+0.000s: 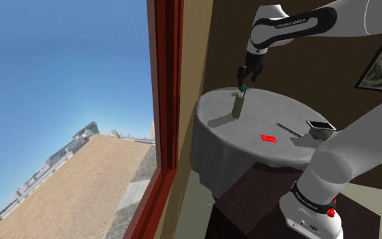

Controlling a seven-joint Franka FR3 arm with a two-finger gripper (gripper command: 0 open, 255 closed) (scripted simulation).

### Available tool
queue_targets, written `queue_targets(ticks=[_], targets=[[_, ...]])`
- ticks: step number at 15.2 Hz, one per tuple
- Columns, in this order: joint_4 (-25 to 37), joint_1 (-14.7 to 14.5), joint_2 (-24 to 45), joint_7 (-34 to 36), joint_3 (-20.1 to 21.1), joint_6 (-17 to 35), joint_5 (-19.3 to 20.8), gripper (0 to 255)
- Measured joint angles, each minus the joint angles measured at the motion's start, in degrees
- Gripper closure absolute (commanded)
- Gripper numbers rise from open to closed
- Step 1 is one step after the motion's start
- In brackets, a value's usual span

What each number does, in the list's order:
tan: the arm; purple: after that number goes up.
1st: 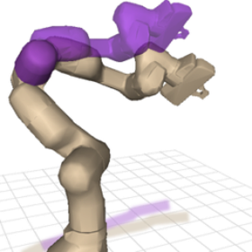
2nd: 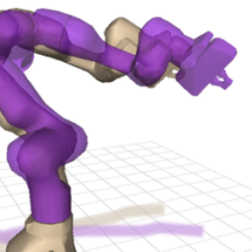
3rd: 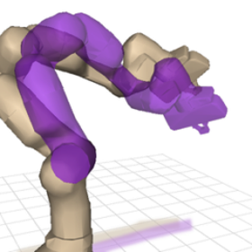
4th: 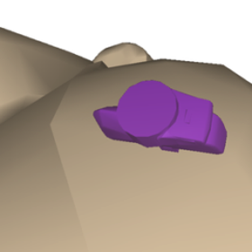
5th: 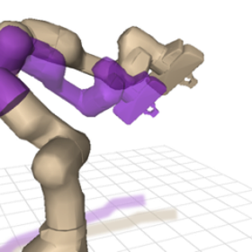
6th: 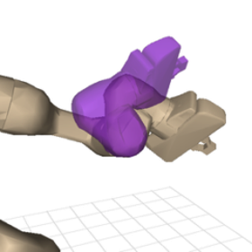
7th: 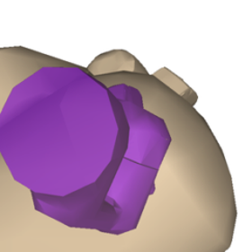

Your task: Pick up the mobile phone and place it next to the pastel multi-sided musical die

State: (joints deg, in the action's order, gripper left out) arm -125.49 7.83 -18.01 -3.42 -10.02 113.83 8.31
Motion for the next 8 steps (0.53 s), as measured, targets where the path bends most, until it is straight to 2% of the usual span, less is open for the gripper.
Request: queue_targets(ticks=[8], targets=[[8.98, 2.26, 15.05, -3.75, -4.64, 5.7, -3.96, 0]])
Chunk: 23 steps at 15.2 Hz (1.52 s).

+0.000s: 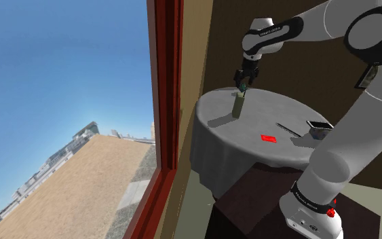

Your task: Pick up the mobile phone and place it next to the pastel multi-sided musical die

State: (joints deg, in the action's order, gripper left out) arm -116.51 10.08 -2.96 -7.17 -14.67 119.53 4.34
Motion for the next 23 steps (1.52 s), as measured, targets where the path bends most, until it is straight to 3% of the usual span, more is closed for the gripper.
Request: queue_targets(ticks=[5, 11, 23], targets=[[7.1, 2.18, 10.51, -2.91, -1.9, 2.76, -4.28, 0], [19.18, 6.46, 23.3, -6.45, -2.82, 2.31, -9.79, 0], [19.24, 7.6, 28.14, -7.42, -2.3, 6.8, -11.64, 0]])
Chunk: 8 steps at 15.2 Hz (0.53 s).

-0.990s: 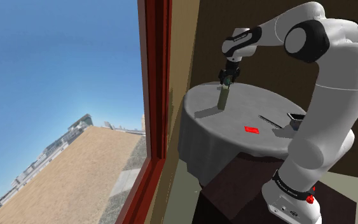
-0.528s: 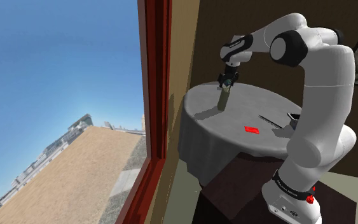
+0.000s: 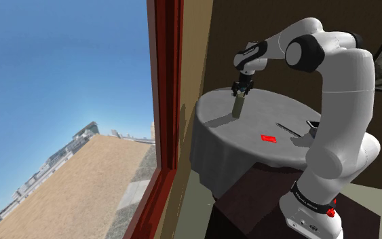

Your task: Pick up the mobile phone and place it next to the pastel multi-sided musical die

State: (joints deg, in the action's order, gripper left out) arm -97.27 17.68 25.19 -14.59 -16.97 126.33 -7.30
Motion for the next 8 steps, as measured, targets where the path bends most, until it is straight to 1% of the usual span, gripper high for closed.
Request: queue_targets(ticks=[2, 3, 8], targets=[[0.01, 0.01, 0.02, -0.01, 0.0, 0.02, -0.01, 0], [0.01, 0.01, 0.02, -0.01, 0.0, 0.02, -0.01, 255], [0.03, 0.01, -0.01, 0.0, 0.0, 0.05, -0.01, 255]])
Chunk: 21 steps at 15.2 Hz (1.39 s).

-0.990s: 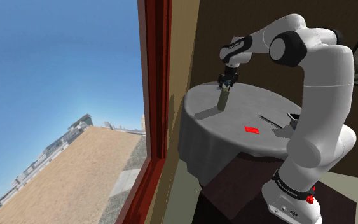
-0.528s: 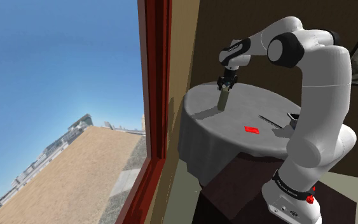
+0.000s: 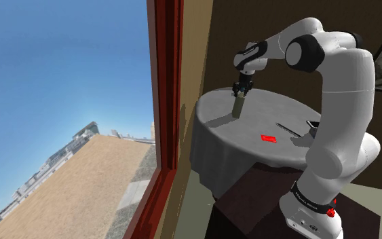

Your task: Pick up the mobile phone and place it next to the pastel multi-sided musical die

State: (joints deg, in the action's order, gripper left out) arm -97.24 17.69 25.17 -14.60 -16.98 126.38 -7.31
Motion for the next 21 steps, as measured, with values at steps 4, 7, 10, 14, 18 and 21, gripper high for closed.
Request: queue_targets(ticks=[4, 7, 10, 14, 18, 21], targets=[[0.01, 0.0, 0.01, 0.0, 0.01, 0.0, -0.01, 255], [0.33, -0.03, -0.33, 0.06, -0.07, -0.75, 0.14, 255], [1.25, -0.13, -1.3, 0.25, -0.26, -2.61, 0.51, 255], [2.82, -0.25, -2.36, 0.53, -0.45, -5.2, 0.93, 255], [4.78, -0.27, -3.13, 0.72, -0.62, -7.9, 1.27, 255], [5.81, -0.29, -4.02, 0.78, -0.77, -9.78, 1.57, 255]])
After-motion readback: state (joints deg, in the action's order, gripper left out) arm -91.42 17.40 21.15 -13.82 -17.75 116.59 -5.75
